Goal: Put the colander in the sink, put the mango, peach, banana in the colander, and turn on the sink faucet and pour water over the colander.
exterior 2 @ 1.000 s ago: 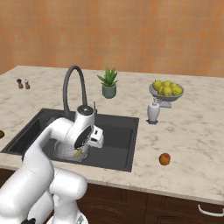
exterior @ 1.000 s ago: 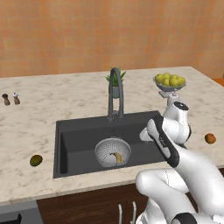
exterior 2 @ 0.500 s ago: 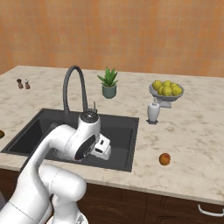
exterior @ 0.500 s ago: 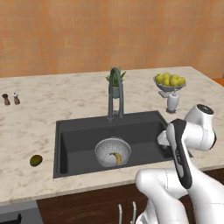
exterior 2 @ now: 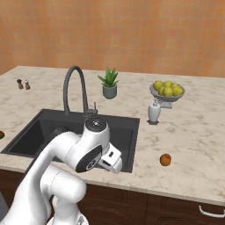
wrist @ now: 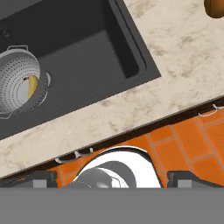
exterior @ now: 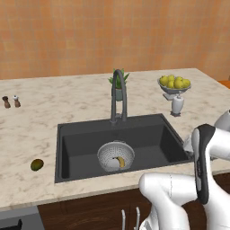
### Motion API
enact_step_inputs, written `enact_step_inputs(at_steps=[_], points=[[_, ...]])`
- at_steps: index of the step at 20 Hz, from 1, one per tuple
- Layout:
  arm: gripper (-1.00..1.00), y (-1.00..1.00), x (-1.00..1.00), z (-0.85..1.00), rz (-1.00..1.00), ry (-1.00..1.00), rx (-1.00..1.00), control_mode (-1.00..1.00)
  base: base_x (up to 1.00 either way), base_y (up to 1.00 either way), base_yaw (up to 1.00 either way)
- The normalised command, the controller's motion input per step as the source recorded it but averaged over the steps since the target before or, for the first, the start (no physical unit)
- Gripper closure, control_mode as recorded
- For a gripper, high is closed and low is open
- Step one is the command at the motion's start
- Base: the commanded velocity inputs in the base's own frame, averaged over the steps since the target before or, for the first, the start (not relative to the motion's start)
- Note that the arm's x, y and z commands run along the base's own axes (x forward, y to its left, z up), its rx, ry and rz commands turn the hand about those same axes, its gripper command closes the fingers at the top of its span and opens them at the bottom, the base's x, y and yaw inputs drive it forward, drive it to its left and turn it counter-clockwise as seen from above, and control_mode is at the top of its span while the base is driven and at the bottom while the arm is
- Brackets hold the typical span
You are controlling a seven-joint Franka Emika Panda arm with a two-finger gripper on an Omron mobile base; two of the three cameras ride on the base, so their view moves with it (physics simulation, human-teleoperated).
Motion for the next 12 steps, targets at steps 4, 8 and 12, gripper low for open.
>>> enact_step_inputs(at_steps=[4, 8, 12], points=[[-1.0, -0.28, 0.0, 0.53, -0.07, 0.04, 0.0, -1.0, 0.0, 0.0, 0.0], [-1.0, -0.49, 0.0, 0.17, -0.06, 0.0, -0.04, -1.0, 0.0, 0.0, 0.0], [-1.0, -0.55, 0.2, 0.04, -0.1, 0.03, -0.04, -1.0, 0.0, 0.0, 0.0]])
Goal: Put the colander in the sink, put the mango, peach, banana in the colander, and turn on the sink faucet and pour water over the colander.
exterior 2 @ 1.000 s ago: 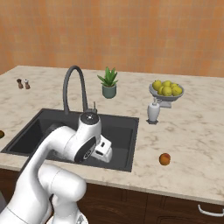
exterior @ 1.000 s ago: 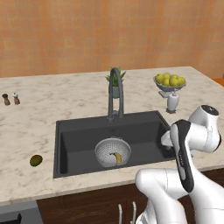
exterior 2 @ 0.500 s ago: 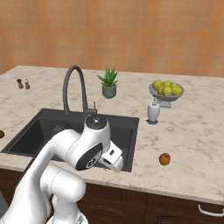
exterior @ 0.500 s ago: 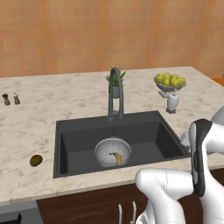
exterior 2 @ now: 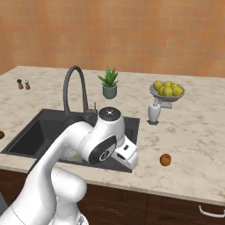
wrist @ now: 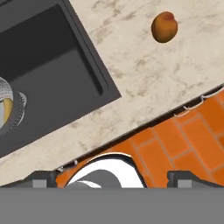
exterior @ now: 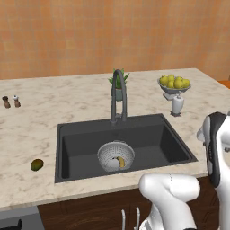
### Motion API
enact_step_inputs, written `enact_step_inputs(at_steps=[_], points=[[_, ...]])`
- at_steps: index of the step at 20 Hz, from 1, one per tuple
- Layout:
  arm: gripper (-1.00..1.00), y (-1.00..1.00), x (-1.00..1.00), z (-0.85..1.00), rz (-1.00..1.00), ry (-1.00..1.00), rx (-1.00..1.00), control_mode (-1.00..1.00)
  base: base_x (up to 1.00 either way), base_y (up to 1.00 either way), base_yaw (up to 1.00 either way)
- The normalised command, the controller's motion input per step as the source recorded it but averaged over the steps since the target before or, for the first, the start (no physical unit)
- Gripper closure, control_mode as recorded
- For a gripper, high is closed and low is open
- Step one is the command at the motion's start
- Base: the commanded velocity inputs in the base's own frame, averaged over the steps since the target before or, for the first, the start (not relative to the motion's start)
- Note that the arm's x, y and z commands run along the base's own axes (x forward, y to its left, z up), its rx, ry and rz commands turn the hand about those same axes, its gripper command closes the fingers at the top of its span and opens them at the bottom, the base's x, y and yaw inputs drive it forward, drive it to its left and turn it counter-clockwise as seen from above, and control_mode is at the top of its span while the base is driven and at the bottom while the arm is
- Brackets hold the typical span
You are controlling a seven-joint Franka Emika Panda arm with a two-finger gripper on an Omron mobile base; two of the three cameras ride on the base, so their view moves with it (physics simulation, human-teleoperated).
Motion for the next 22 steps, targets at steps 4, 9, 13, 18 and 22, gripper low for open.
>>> enact_step_inputs(at_steps=[4, 9, 13, 18, 22], points=[[-1.0, -0.51, 0.34, 0.0, -0.09, 0.06, -0.03, -1.0, 0.0, 0.0, 0.0], [-1.0, -0.33, 0.44, 0.0, -0.05, 0.07, -0.02, -1.0, 0.0, 0.0, 0.0], [-1.0, -0.16, 0.52, -0.01, 0.0, 0.06, 0.0, -1.0, 0.0, 0.0, 0.0], [-1.0, -0.21, 0.46, -0.23, 0.0, 0.02, 0.0, -1.0, 0.0, 0.0, 0.0], [-1.0, -0.34, 0.46, -0.33, 0.0, 0.0, 0.0, -1.0, 0.0, 0.0, 0.0]])
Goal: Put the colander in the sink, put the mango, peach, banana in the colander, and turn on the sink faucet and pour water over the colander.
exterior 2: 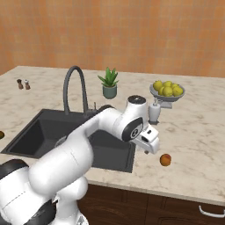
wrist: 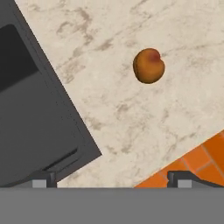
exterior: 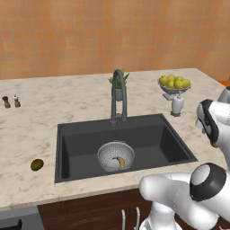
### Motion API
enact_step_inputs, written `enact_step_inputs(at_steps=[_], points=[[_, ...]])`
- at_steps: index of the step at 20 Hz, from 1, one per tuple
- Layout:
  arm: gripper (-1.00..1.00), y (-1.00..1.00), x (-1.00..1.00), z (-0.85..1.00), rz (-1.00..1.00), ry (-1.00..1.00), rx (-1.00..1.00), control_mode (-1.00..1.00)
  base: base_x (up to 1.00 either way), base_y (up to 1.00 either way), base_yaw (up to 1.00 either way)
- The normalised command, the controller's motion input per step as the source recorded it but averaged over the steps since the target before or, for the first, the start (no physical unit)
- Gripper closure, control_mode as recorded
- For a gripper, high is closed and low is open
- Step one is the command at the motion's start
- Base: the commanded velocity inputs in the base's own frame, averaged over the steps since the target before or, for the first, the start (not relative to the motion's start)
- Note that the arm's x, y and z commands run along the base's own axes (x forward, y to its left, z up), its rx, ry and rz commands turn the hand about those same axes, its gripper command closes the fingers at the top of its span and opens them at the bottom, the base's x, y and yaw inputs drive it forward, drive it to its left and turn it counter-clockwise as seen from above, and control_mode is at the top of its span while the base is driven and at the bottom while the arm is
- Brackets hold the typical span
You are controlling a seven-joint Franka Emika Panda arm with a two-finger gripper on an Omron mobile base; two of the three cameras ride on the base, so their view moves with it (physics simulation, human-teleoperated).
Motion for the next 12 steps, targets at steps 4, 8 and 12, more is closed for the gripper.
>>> enact_step_inputs(at_steps=[4, 8, 12], points=[[-1.0, -0.41, 0.36, -0.43, 0.0, 0.0, 0.0, -1.0, 0.0, 0.0, 0.0], [-1.0, -0.47, 0.24, -0.39, 0.01, 0.03, 0.0, -1.0, 0.0, 0.0, 0.0], [-1.0, -0.39, 0.23, -0.28, 0.0, 0.01, 0.0, -1.0, 0.0, 0.0, 0.0]])
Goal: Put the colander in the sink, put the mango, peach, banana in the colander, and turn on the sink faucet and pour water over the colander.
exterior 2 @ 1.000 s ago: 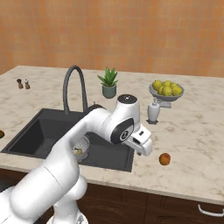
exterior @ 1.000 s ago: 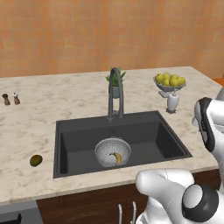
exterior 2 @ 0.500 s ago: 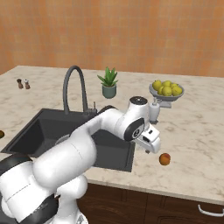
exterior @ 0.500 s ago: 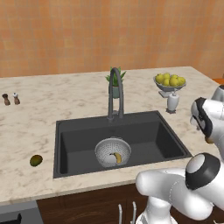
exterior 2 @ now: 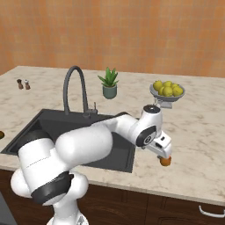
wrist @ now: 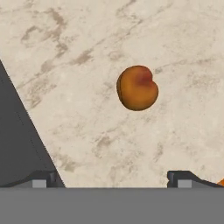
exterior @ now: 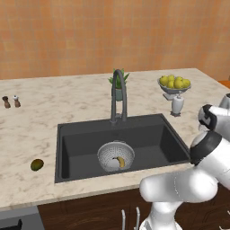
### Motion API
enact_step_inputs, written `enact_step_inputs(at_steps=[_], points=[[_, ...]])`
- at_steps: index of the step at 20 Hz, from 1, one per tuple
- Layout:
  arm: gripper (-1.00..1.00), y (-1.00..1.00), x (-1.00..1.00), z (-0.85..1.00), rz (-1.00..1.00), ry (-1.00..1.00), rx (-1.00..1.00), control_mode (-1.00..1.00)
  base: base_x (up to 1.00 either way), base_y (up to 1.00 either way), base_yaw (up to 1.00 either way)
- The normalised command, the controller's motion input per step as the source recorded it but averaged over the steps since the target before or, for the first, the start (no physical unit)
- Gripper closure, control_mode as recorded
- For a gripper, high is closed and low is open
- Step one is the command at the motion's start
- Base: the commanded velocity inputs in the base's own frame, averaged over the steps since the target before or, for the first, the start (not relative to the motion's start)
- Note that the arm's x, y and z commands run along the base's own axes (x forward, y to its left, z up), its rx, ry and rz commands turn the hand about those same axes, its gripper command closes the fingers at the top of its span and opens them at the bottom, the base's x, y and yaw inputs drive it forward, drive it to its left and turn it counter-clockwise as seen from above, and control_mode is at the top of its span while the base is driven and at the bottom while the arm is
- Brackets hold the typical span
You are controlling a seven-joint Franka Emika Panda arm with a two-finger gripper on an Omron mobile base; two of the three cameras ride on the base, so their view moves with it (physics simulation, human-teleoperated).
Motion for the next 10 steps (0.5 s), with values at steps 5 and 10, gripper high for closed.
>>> enact_step_inputs(at_steps=[5, 10], points=[[-1.0, -0.4, 0.23, -0.21, 0.0, 0.02, 0.01, -1.0, 0.0, 0.0, 0.0], [-1.0, -0.3, 0.04, -0.2, 0.0, 0.07, 0.02, -1.0, 0.0, 0.0, 0.0]])
